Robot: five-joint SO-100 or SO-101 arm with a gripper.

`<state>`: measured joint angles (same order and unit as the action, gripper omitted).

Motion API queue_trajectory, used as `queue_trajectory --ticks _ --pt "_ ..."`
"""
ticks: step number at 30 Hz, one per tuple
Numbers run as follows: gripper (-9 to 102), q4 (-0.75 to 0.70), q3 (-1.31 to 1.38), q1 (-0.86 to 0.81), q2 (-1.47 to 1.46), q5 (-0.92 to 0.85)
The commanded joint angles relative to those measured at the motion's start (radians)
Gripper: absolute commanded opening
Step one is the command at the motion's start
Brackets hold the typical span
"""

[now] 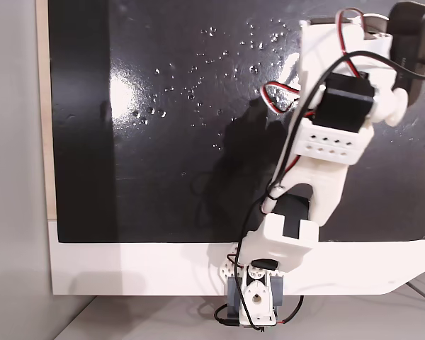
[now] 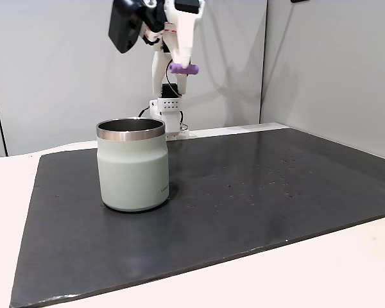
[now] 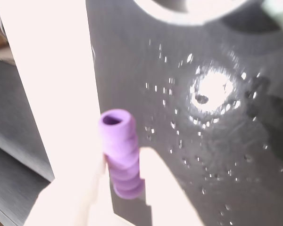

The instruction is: Grasp a pengrip and put it in the cup.

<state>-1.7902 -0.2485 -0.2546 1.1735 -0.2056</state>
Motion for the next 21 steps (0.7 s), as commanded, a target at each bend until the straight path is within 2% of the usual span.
queue_trajectory --ticks 1,9,21 --pt "0 -0.005 0.029 -0.075 0.066 -0.015" --pt "0 -0.003 0.037 -0.186 -0.021 -0.038" --pt "0 -0.003 0.198 -0.176 -0.233 -0.035"
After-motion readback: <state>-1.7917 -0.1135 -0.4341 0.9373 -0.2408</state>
